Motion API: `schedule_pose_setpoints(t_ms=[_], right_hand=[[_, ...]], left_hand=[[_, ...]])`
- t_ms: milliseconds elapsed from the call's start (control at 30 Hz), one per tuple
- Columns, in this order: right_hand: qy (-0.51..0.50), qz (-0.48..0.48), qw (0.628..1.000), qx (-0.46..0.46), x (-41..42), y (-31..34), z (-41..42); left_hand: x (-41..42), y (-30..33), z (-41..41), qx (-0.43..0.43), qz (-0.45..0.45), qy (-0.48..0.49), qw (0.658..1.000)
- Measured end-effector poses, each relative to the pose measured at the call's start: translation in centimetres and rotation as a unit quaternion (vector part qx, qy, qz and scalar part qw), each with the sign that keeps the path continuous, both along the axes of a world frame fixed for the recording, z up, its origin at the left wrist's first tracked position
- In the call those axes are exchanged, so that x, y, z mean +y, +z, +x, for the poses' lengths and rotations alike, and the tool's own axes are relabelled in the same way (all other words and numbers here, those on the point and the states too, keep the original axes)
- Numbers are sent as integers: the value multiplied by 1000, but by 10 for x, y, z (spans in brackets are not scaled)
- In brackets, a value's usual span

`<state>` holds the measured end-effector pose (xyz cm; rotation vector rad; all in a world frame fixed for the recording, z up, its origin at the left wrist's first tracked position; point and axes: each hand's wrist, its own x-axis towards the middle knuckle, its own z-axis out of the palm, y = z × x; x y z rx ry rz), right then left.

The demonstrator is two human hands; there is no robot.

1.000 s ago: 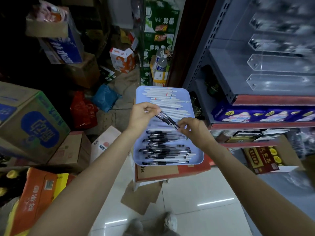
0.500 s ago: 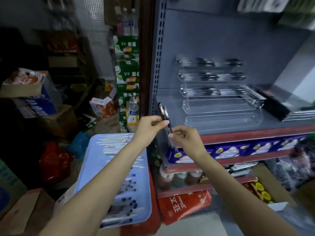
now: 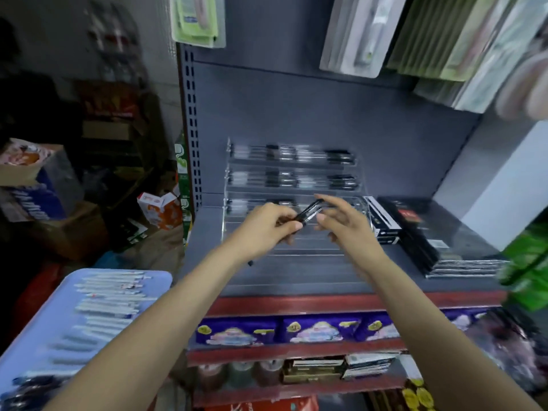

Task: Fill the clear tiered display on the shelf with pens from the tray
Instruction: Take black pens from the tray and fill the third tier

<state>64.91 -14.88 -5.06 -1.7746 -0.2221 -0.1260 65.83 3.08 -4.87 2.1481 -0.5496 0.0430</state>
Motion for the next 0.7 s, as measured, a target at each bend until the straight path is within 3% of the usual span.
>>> schedule_pose_setpoints(t_ms=[167,333,533,700], right_hand=[[10,50,999,0,-29,5,28],[-59,34,997,-24,-64,11,62],[-96,-70,992,-44,-94,14,91],[-100,-252,958,-92,-104,18,109]], left_hand=[[-18,12,35,-34,37,13,999],[-21,10,67,-50,35,74,995],[-39,18,86,-57,76,106,990],[-52,16,97,-51,154,127,979]])
